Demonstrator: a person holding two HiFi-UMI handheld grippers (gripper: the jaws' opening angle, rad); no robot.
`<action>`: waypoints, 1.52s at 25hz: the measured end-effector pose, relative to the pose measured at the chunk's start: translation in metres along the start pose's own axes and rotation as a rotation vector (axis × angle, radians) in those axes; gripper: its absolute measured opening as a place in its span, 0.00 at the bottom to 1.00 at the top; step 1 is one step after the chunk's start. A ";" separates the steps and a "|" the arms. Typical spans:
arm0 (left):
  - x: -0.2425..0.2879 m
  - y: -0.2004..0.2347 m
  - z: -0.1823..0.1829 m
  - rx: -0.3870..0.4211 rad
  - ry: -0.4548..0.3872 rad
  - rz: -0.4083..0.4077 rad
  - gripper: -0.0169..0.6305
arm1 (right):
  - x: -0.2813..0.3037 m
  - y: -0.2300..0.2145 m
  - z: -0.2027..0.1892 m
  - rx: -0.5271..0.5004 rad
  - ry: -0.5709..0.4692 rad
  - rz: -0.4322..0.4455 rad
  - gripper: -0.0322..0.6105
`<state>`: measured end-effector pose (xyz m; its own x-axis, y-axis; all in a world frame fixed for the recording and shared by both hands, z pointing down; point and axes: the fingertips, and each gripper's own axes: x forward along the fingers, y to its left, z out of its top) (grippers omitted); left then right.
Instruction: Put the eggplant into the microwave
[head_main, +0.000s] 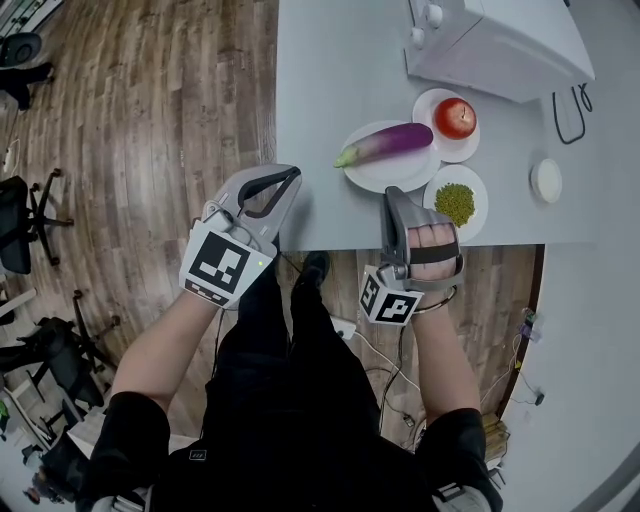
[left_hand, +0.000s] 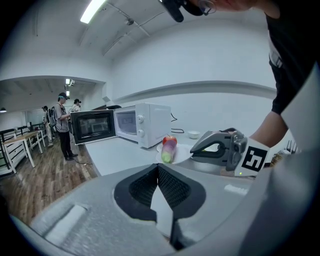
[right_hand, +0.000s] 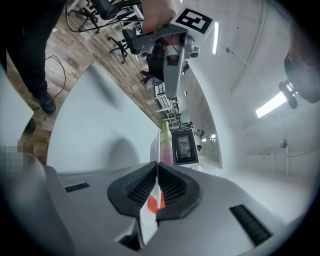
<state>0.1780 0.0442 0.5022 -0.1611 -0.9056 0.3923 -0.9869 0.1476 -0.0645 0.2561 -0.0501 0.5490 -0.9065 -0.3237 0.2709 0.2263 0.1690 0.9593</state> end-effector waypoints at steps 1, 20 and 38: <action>-0.002 0.000 0.004 0.004 -0.004 0.000 0.04 | -0.001 -0.006 0.002 0.003 -0.002 -0.010 0.09; -0.047 0.000 0.092 0.034 -0.082 0.057 0.04 | -0.020 -0.122 0.025 0.006 -0.051 -0.161 0.09; -0.048 0.027 0.121 0.067 -0.122 0.050 0.04 | -0.002 -0.164 0.032 -0.005 -0.043 -0.205 0.09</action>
<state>0.1594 0.0436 0.3703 -0.2049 -0.9400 0.2729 -0.9748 0.1708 -0.1436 0.2094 -0.0475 0.3888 -0.9483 -0.3104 0.0663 0.0370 0.0992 0.9944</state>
